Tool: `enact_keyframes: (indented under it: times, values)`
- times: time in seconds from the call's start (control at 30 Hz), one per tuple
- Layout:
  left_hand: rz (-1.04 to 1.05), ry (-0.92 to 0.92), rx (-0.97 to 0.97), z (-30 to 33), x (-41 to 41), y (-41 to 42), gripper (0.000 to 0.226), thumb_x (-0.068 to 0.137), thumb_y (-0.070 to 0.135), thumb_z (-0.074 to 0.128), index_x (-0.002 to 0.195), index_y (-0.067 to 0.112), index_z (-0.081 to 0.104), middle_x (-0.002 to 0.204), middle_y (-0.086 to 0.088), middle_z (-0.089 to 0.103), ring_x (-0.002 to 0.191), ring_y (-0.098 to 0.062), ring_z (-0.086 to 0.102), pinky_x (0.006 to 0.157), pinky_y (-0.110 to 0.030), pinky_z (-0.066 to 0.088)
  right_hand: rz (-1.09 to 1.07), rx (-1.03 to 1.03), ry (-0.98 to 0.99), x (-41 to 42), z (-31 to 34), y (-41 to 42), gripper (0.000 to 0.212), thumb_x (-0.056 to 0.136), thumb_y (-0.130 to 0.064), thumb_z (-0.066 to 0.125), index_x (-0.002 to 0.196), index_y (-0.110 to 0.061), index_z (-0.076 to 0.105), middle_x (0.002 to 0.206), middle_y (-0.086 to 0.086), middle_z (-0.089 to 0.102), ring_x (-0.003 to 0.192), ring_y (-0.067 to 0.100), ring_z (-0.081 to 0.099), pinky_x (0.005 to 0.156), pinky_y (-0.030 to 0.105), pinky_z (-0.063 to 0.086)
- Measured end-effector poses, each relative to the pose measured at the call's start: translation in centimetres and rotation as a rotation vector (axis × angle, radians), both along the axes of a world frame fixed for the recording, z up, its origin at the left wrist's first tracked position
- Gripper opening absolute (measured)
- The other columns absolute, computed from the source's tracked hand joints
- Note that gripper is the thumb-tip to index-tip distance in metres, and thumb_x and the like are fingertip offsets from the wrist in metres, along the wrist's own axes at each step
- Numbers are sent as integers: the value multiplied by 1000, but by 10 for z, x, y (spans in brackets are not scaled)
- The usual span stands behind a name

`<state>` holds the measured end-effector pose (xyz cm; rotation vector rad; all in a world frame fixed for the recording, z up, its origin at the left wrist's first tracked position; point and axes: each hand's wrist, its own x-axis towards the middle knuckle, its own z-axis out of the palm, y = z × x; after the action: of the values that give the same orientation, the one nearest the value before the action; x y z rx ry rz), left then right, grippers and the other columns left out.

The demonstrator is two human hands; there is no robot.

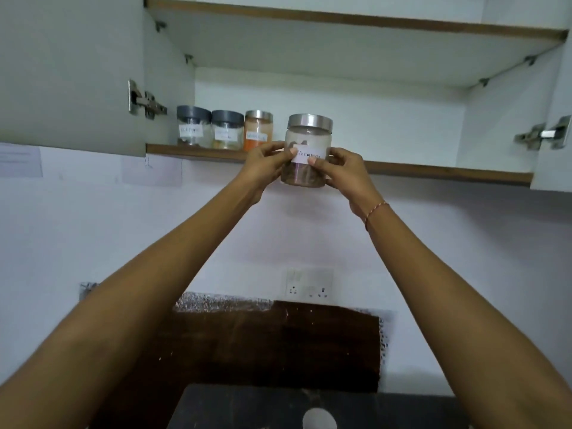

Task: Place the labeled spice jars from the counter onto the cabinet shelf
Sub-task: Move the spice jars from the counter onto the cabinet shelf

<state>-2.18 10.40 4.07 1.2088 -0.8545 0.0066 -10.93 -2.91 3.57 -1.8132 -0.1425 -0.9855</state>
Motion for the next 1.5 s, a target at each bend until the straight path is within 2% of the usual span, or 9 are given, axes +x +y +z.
enact_keyframes:
  times: [0.17,0.33,0.47,0.63,0.77,1.0,1.17,1.37,1.5]
  values:
    - [112,-30,-37,37,22,-14,42,86,17,64,126,6,55,122,-11,61,98,-20,62,67,-23,55,16,-13,-8,29,39,-15,42,81,-20,71,119,-6,60,114,12,67,100,21,65,86,36,56]
    - [262,-74,10,65,52,-28,48,87,18,63,132,11,49,127,-11,57,114,-25,57,93,-34,49,-59,-121,-28,61,70,-25,46,81,-24,71,122,-10,57,117,3,64,104,14,59,73,21,47]
    - [316,-86,82,81,78,-48,44,90,-1,48,133,3,45,127,-15,57,116,-27,56,98,-36,48,-98,-134,-13,92,88,-44,45,83,-18,68,125,-7,55,124,9,60,114,23,57,89,34,49]
    - [278,-66,243,94,109,-59,36,92,-3,38,125,-2,51,126,-24,56,118,-34,54,88,-34,49,-116,-88,165,132,101,-57,41,85,-10,64,123,-2,54,122,16,60,109,27,58,87,34,49]
    - [246,-82,361,86,128,-69,31,90,-3,40,118,-3,52,112,-18,61,92,-22,58,71,-25,50,-142,20,293,171,97,-61,41,85,-5,62,124,5,53,115,21,59,97,26,54,89,38,48]
    - [215,-22,466,88,145,-78,28,86,-5,38,108,5,52,93,-8,56,84,-17,52,69,-25,43,-228,11,312,207,95,-70,36,86,4,53,122,8,52,124,24,56,115,38,54,100,45,46]
    - [235,6,386,82,160,-80,17,94,8,41,84,14,53,80,-6,56,69,-15,50,59,-22,38,-338,21,269,210,89,-79,7,87,0,47,82,-2,50,81,12,51,77,26,50,70,31,40]
    - [251,3,446,84,164,-84,12,93,4,39,93,7,50,77,-3,51,68,-13,46,57,-22,36,-355,-49,337,210,91,-79,14,91,-1,46,86,2,59,93,14,54,88,24,52,52,20,33]
    - [234,12,476,86,166,-85,20,89,-1,38,103,6,50,98,-11,55,88,-21,51,64,-25,40,-336,-34,354,214,93,-81,23,93,-3,40,74,-12,51,121,22,58,112,33,56,73,26,40]
